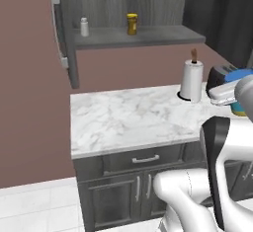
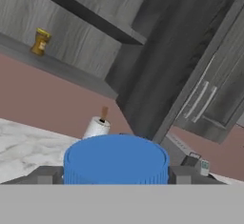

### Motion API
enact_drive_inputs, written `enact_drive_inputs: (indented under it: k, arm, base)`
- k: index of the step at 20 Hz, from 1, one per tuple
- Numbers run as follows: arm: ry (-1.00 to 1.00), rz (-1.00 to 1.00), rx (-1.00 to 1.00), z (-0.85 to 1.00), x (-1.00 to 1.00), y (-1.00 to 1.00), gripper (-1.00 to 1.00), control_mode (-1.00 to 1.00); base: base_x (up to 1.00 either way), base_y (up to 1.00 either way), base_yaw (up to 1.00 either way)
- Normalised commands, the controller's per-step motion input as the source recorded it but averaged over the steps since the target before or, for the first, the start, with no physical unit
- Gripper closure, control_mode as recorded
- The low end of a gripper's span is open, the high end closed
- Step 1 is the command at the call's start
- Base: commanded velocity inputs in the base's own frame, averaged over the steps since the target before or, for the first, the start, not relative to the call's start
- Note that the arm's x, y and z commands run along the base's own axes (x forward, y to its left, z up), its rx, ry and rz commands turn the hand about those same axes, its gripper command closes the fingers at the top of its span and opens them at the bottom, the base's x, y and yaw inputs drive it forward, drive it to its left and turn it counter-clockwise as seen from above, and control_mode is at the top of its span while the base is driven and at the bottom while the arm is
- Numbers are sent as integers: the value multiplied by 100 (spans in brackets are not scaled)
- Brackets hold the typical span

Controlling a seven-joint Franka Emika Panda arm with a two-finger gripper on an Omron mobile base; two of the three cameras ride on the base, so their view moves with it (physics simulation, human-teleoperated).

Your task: Collect the turmeric, mayonnaise, and shaker from the cabinet and place them next to the stove.

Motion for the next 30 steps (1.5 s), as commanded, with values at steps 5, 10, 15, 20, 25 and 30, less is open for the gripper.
enact_drive_inputs:
  k: [5, 10, 15, 20, 25, 30]
  arm:
    - [0, 0, 0, 0, 0, 0, 100, 100]
    - [0, 0, 0, 0, 0, 0, 100, 100]
    - [0, 0, 0, 0, 0, 0, 100, 100]
    - [0, 0, 0, 0, 0, 0, 100, 100]
    - [0, 0, 0, 0, 0, 0, 100, 100]
    - [0, 0, 0, 0, 0, 0, 100, 100]
  base:
    - [-20, -76, 0]
    - [-27, -86, 0]
    - [-7, -89, 0]
    - [0, -82, 0]
    - [0, -73, 0]
    - [3, -69, 0]
